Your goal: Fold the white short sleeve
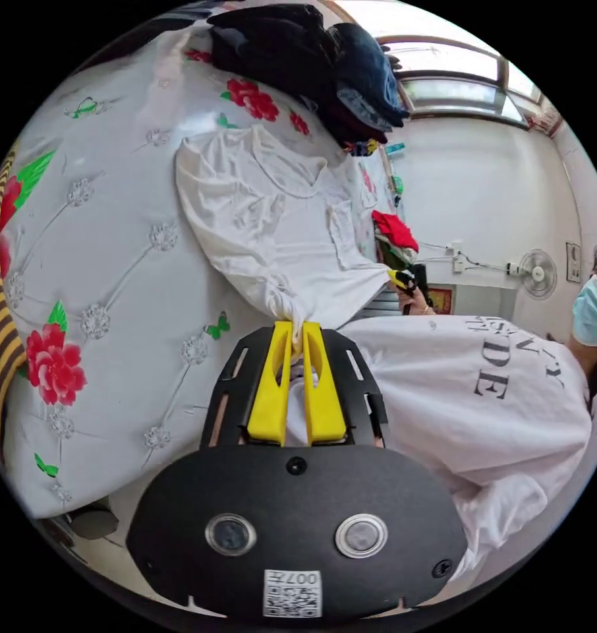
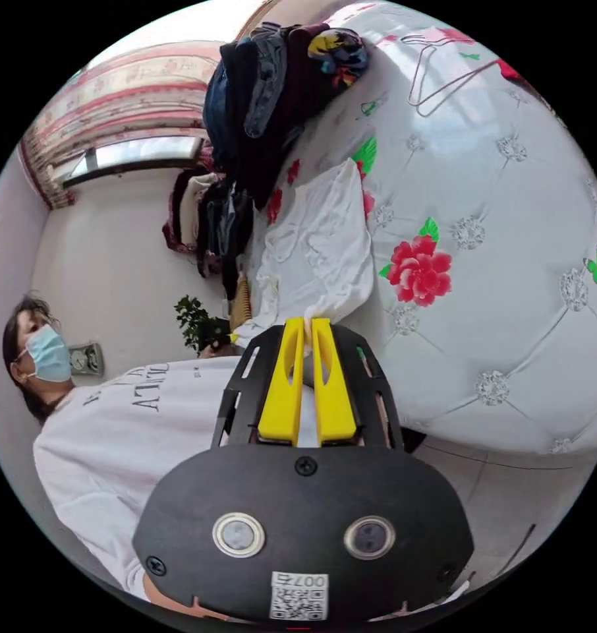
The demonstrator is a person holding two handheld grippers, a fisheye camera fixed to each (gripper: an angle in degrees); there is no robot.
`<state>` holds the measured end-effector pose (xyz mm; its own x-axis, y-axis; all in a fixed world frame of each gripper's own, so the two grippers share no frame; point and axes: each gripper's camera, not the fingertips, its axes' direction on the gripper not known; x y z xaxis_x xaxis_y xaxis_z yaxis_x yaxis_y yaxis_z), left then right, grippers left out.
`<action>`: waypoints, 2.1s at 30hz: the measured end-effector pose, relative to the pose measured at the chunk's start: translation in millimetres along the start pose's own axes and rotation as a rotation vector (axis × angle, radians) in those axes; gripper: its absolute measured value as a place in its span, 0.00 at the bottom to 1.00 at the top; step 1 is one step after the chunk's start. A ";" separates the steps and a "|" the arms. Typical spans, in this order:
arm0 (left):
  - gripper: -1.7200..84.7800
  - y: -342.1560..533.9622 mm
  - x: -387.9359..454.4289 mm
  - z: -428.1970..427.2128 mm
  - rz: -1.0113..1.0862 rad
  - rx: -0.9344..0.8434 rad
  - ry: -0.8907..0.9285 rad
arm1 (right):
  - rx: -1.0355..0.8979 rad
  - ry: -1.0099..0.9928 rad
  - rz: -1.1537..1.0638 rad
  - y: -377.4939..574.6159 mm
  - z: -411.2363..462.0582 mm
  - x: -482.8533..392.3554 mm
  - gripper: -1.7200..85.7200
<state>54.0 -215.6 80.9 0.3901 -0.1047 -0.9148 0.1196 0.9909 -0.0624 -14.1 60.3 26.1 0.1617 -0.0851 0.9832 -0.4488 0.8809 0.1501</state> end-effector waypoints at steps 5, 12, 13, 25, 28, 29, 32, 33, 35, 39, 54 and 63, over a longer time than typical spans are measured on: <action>0.04 -84.0 -45.3 -45.3 -0.030 0.206 0.077 | 0.185 -0.166 -0.027 -71.3 -10.9 -15.7 0.03; 0.12 -132.5 -125.8 -34.5 -0.356 0.471 -0.014 | 0.275 0.236 -0.009 -150.2 40.1 -25.5 0.05; 0.12 -124.9 -125.4 -33.4 -0.355 0.465 -0.083 | 0.278 0.246 -0.012 -142.9 43.9 -22.0 0.05; 0.13 1.0 -150.0 6.1 -0.412 0.463 -0.133 | 0.347 0.280 0.136 -47.9 70.8 29.3 0.06; 0.12 -1.9 -166.3 6.8 -0.435 0.483 -0.096 | 0.344 0.316 0.154 -69.3 80.3 22.9 0.04; 0.12 -1.9 -169.0 6.0 -0.442 0.480 -0.096 | 0.347 0.324 0.150 -73.7 81.0 19.4 0.04; 0.12 3.1 -175.8 1.7 -0.425 0.481 -0.083 | 0.354 0.348 0.037 -97.3 82.7 -18.1 0.02; 0.12 8.5 -177.3 0.1 -0.416 0.494 -0.079 | 0.345 0.355 -0.053 -105.7 86.4 -43.3 0.02; 0.12 18.3 -182.1 -1.8 -0.417 0.508 -0.062 | 0.300 0.372 -0.229 -116.3 101.3 -90.2 0.02; 0.13 40.2 -194.7 -5.5 -0.419 0.538 -0.019 | 0.069 0.415 -0.671 -109.4 185.8 -194.3 0.02; 0.18 48.9 -230.6 -23.4 -0.275 0.534 0.185 | -0.162 0.476 -0.375 -76.9 260.3 -100.9 0.07; 0.07 8.1 -225.7 -20.2 -0.252 0.445 0.202 | -0.218 0.209 -0.086 -81.4 263.8 -15.9 0.03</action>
<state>-51.5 -182.2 278.8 0.1215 -0.2724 -0.9545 0.5786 0.8008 -0.1549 -212.0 -132.9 25.8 0.3785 -0.0856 0.9216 -0.2303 0.9557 0.1833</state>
